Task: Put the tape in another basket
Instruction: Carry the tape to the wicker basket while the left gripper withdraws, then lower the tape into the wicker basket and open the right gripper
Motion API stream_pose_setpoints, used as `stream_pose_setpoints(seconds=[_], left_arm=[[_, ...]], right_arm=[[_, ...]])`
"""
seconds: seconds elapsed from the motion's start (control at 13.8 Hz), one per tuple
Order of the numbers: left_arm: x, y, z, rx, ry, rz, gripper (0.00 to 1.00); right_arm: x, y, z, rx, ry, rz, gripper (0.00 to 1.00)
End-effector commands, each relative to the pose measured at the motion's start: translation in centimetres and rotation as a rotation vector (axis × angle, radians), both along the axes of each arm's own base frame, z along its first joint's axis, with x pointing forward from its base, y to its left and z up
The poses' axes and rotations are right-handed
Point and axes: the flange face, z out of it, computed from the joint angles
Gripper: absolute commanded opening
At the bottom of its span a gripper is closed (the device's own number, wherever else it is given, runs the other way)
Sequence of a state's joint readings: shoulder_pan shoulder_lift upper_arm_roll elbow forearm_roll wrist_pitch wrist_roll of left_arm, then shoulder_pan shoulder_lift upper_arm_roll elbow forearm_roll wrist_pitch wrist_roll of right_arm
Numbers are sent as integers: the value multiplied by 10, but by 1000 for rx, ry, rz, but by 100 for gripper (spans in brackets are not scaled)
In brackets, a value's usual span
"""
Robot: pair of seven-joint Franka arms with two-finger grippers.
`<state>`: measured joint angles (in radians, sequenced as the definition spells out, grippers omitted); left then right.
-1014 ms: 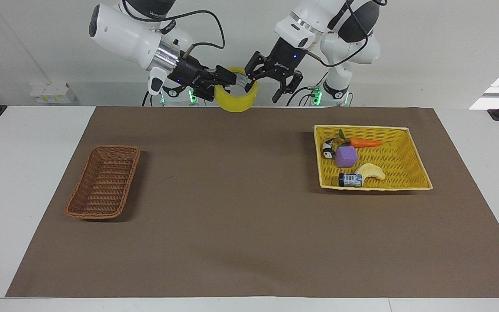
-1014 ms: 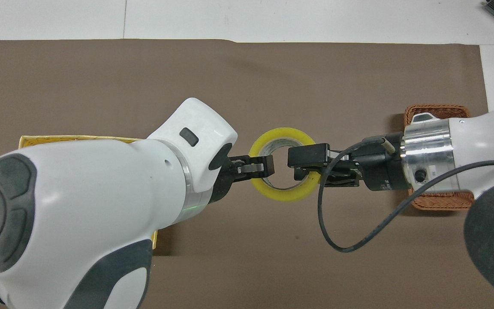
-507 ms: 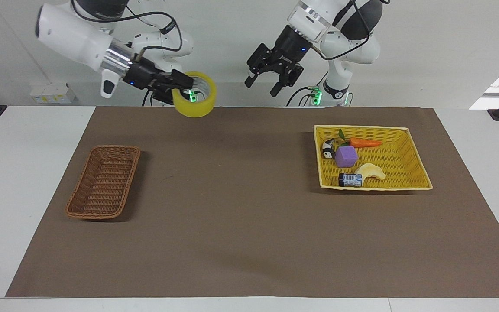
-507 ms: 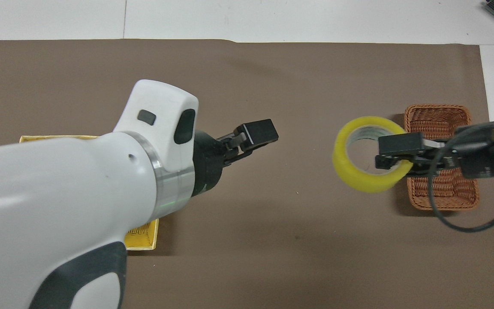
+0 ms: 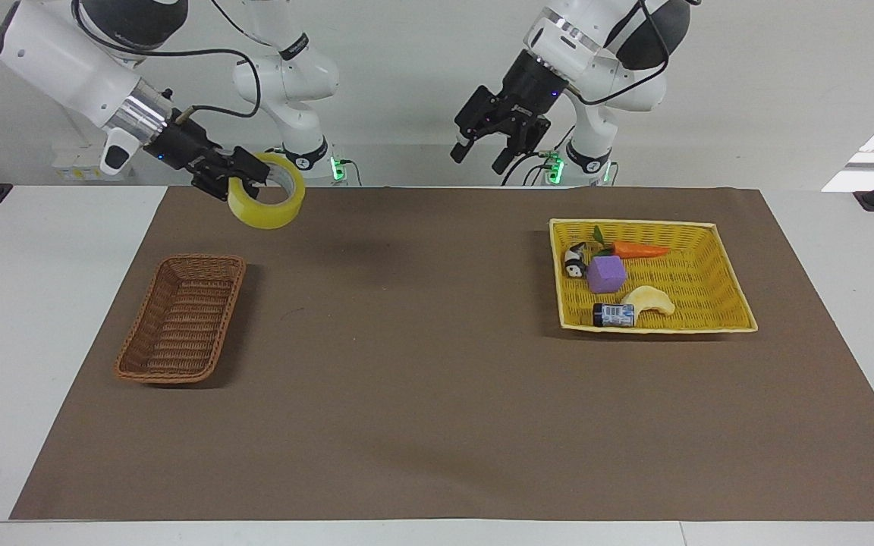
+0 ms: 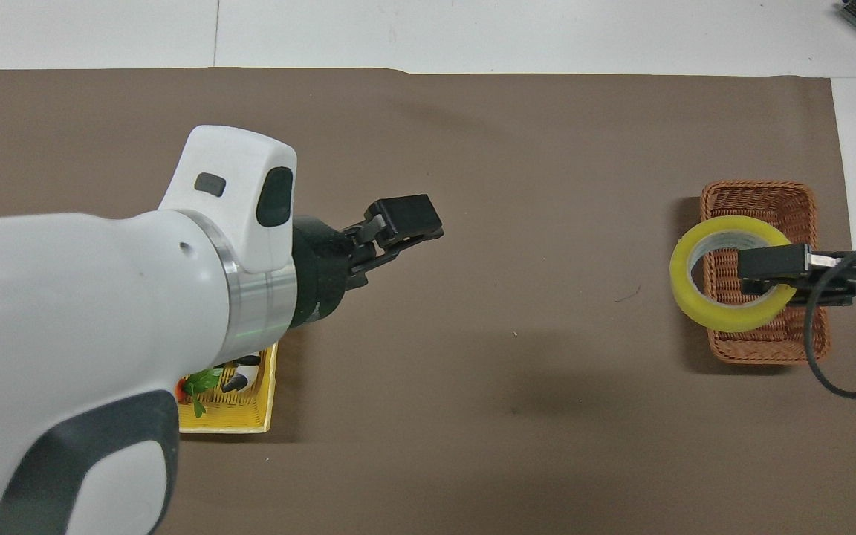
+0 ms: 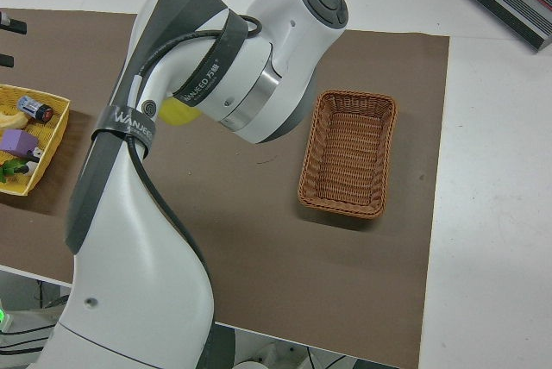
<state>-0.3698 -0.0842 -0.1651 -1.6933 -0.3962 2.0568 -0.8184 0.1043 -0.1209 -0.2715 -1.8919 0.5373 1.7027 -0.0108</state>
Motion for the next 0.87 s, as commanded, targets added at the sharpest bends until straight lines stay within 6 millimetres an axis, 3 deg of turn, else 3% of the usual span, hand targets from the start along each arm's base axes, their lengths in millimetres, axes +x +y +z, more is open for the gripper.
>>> stream_pose_setpoints(seconds=[0.0,0.22,0.51,0.65,0.8], left_arm=[[15,51,-7,73,12,-42,100],[32,104,-19,195,2,-141,100],[46,173,-31,347,-6,-258,100],[50,206,-35,398,-6,-336,100],[51,233,-37,510,16,-342,100]], right_arm=[[18,-29,-51,-42,-8,30,0],[38,-92,-123,-107,-99,153,0],[49,-139,-175,-53,-194,137,0],[45,-162,-205,-50,-218,176,0],[40,-173,-215,-58,-262,252,0]])
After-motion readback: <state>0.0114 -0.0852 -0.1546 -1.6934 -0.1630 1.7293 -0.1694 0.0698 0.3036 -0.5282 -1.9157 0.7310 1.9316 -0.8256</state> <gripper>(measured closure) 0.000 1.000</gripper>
